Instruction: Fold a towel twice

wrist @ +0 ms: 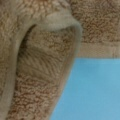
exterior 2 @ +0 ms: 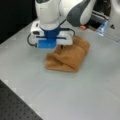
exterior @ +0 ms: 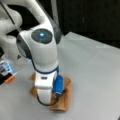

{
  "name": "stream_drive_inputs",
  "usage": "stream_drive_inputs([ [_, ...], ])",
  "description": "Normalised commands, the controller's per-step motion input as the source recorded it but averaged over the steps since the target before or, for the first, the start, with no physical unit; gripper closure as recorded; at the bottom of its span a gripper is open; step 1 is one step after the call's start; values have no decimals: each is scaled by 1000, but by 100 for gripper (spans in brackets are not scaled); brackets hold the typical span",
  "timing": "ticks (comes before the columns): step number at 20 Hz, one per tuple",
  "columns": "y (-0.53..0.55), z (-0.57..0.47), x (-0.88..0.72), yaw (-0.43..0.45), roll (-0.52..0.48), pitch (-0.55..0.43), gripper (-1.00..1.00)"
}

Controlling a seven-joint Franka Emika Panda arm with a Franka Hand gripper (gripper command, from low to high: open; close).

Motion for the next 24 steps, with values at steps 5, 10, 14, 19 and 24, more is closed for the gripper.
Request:
stream_drive_inputs([
  [5, 95, 259, 12, -75, -82, 201, -100],
  [10, 320, 261, -59, -370, 111, 132, -100],
  [14, 395, 175, -99, -514, 264, -91, -100],
  [19, 364, 55, -174, -446, 85, -50, -100],
  [24, 326, -29, -193, -250, -43, -53, -100],
])
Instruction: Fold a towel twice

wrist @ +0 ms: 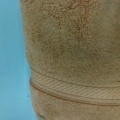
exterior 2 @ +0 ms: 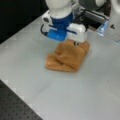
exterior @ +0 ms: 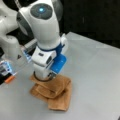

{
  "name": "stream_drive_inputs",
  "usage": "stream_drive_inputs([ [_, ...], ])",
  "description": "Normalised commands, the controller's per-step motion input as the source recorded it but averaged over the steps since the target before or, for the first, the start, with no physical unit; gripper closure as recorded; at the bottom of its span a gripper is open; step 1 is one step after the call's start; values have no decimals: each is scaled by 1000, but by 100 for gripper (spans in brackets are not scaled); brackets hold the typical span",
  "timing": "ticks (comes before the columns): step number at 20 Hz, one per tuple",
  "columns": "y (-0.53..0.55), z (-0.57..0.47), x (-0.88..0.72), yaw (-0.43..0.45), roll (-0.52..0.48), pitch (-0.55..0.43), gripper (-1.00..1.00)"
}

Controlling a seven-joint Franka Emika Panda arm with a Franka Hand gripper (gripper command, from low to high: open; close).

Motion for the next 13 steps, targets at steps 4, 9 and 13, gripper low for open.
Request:
stream_drive_inputs([
  [4, 373, -35, -191, -240, -210, -104, -100],
  [9, 381, -26, -197, -170, -186, -84, -100],
  [13, 109, -41, -183, -18, -203, -117, -100],
])
